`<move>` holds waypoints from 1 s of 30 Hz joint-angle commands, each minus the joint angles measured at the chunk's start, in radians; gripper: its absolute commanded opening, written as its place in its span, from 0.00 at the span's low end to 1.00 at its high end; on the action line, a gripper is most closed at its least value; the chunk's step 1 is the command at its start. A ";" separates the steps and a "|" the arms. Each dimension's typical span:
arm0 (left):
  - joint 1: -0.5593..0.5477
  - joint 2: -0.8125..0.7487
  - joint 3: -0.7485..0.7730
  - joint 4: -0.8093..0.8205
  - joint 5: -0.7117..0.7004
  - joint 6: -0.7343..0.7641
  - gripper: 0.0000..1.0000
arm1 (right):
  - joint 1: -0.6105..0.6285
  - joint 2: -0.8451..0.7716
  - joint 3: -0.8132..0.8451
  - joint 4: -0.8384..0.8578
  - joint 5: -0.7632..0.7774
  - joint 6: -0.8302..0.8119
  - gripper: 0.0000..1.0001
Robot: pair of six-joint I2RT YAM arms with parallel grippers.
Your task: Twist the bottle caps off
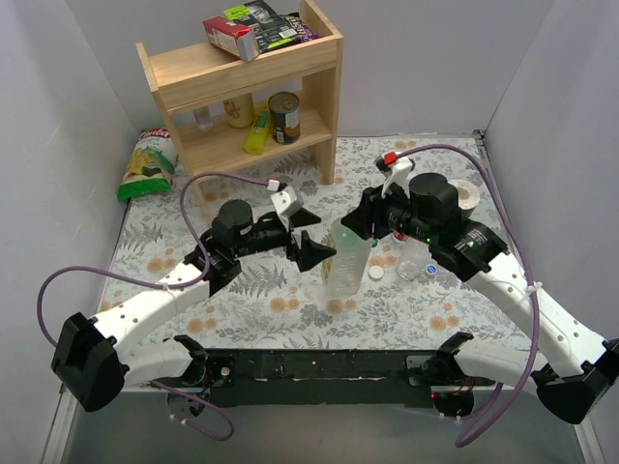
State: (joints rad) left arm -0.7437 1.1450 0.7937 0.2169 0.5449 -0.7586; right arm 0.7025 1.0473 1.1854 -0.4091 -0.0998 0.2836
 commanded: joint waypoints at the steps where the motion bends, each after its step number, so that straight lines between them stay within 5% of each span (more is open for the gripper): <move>1: 0.166 -0.080 0.024 0.055 0.024 -0.036 0.98 | 0.023 -0.016 -0.076 0.081 0.083 -0.037 0.01; 4: 0.266 -0.091 0.021 0.079 0.003 -0.096 0.98 | 0.037 -0.041 -0.162 0.176 0.097 -0.038 0.01; 10: 0.294 -0.080 0.036 0.010 -0.244 -0.111 0.98 | 0.098 -0.070 -0.303 0.361 0.199 -0.095 0.01; 30: 0.294 -0.070 0.032 0.013 -0.249 -0.117 0.98 | 0.203 -0.130 -0.515 0.592 0.419 -0.204 0.01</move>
State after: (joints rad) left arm -0.4507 1.0782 0.7982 0.2317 0.3077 -0.8753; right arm 0.8970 0.9291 0.6727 0.0887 0.2607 0.1040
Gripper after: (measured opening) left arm 0.982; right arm 0.479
